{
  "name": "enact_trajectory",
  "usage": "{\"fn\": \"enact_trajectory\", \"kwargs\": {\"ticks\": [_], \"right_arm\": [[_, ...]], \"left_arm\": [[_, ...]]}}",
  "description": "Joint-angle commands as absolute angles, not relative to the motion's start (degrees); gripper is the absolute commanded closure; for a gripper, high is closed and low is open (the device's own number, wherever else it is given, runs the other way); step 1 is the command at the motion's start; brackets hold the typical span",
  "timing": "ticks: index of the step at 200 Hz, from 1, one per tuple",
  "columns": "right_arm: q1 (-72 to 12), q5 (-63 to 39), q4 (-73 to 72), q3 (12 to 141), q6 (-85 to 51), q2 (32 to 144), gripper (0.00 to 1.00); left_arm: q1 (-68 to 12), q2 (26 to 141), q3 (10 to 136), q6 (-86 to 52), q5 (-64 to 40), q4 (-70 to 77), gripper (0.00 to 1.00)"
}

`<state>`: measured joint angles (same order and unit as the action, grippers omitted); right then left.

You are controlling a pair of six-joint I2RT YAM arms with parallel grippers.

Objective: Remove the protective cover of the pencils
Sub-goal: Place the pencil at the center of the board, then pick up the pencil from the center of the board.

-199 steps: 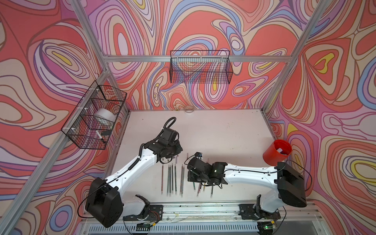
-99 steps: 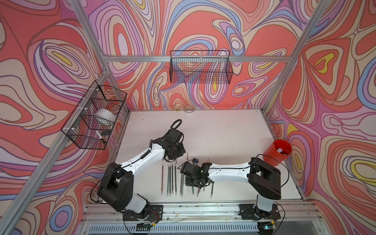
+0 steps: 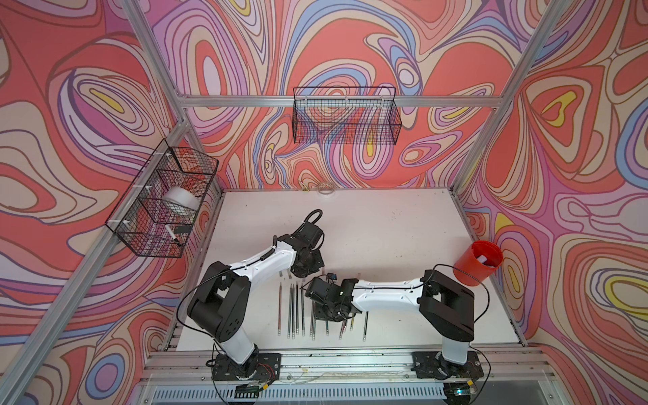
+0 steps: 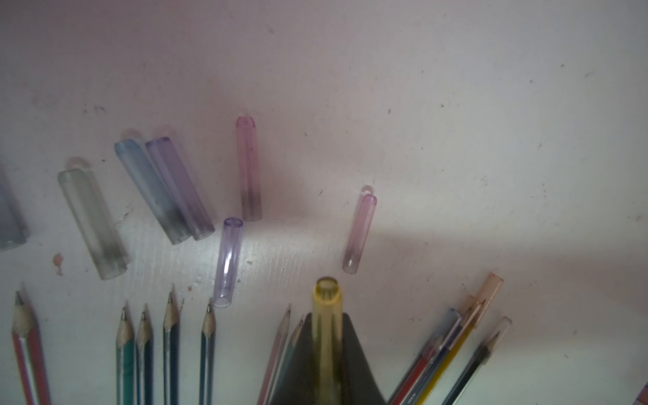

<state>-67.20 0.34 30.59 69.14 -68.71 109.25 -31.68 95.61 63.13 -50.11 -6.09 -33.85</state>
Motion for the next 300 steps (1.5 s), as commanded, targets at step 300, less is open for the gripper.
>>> {"fn": "enact_trajectory", "kwargs": {"ticks": [300], "right_arm": [[-67.3,11.9,40.6,66.0,-69.8,93.7,0.71]], "left_arm": [[-34.1,108.7,71.4,-48.3,-1.2,-43.9,0.61]]}}
